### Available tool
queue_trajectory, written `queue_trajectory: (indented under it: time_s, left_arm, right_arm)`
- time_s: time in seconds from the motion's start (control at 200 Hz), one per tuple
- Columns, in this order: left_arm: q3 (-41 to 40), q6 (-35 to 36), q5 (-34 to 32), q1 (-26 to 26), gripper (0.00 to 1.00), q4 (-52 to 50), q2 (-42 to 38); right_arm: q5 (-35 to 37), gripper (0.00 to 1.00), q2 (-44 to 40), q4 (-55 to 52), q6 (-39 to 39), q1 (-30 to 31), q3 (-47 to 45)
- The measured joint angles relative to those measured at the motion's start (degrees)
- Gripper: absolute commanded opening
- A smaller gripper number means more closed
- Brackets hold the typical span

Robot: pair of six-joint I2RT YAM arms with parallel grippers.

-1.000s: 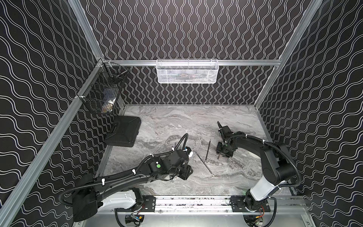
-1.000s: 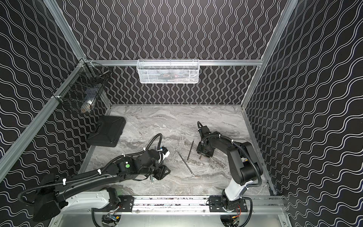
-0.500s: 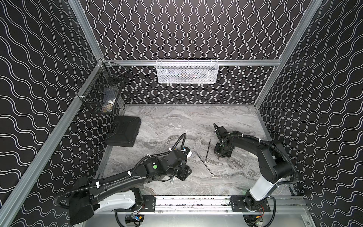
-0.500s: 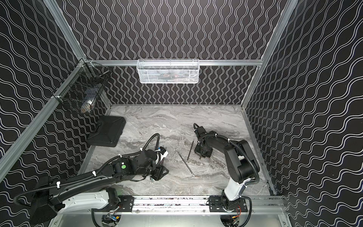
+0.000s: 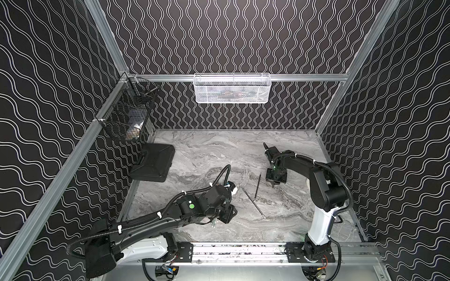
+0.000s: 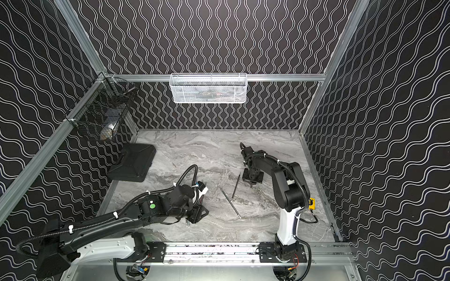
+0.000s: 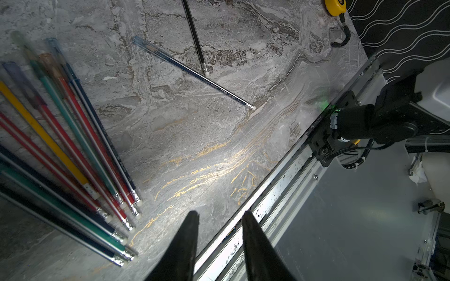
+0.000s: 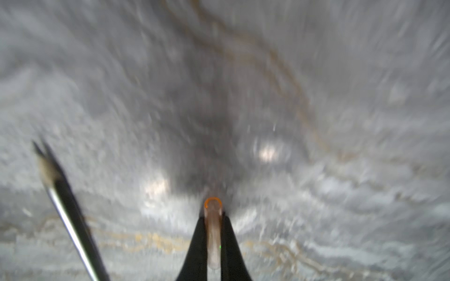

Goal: Remove the protective cover of the pencils
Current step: Move the protective sleeve to the center of the board.

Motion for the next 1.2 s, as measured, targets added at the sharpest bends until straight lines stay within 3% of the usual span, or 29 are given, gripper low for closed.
queue_trajectory:
  time_s: [0.185,0.445,0.565,0.901,1.201]
  left_arm:
    - [0.02,-0.02,-0.02,0.00,0.35,-0.26,0.00]
    - [0.26,-0.02,-0.20,0.00,0.35,-0.63,0.37]
    - [0.37,-0.04,-0.20,0.00,0.35,-0.61,0.46]
    - [0.37,-0.09,-0.20,0.00,0.35,-0.61,0.57]
    - [0.37,-0.09,-0.20,0.00,0.35,-0.57,1.09]
  right_arm:
    - [8.24,0.08,1.60,5.97,-3.39,-0.94,2.16]
    - [8.76,0.11,0.92,8.63,-4.44,-1.77,1.05]
    - [7.50,0.15,-0.20,10.14,-4.28,-2.14,-0.57]
    - [0.09,0.10,-4.17,9.07,-3.37,-3.28,-4.46]
    - [-3.56,0.13,-9.35,8.68,-2.32,-3.28,-9.14]
